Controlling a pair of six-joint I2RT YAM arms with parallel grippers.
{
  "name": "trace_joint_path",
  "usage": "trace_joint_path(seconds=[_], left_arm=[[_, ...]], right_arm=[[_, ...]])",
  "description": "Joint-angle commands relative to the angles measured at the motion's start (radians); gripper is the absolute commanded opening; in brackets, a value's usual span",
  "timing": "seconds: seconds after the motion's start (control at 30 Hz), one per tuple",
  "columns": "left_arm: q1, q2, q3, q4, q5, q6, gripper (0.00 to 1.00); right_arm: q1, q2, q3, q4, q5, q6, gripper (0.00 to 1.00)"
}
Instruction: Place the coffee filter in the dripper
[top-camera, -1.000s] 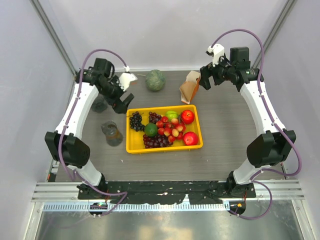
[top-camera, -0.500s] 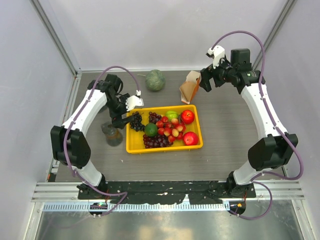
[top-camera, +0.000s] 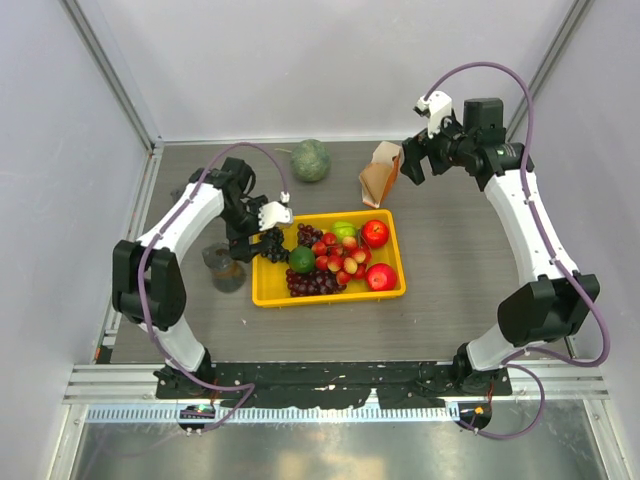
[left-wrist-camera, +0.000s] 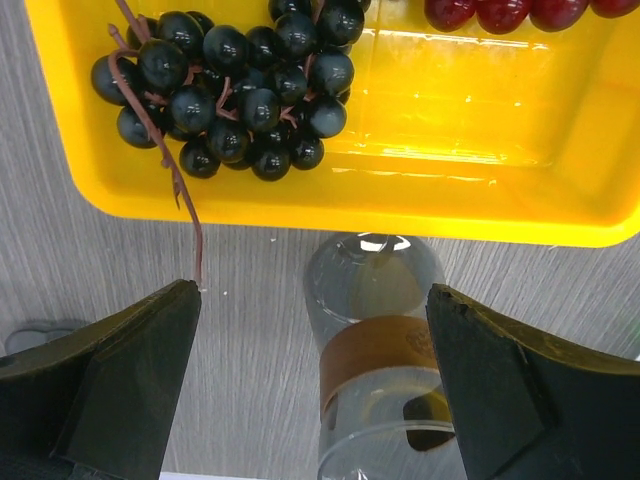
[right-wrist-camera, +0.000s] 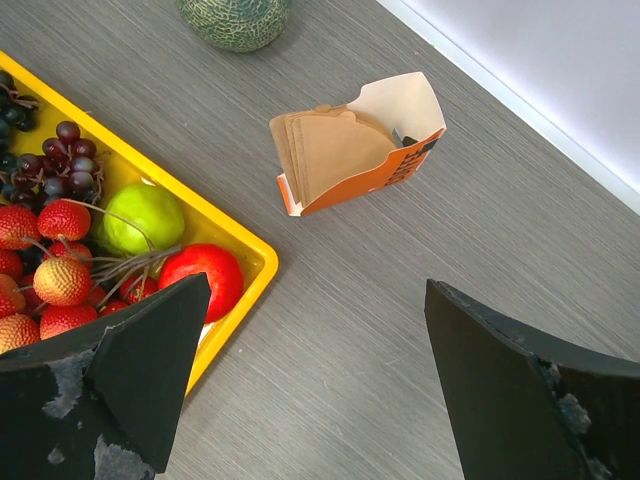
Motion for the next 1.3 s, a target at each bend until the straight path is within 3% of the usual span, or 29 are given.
trace_joint_path(seconds=[0.0, 0.5, 1.07, 1.27], left_arm=[[-0.005, 0.018, -0.03, 0.074, -0.013, 0.012, 1.0], [-0.027, 0.068, -0.099, 0.113, -0.041, 0.07, 1.0], [-0.214, 0.089, -0.018, 0.183, 0.091, -0.135, 1.0], [-0.327, 0.14, 0.054, 0.249, 0.115, -0.274, 1.0]], right_arm=[[0.002, -0.06, 0.012, 0.012, 0.015, -0.01, 0.95], [0.002, -0.079, 0.038, -0.016, 0.044, -0.013, 0.95], [-0.056, -0.073, 0.16, -0.059, 0.064, 0.078, 0.96], [-0.102, -0.046, 0.273, -0.184, 0.061, 0.095, 0.95]])
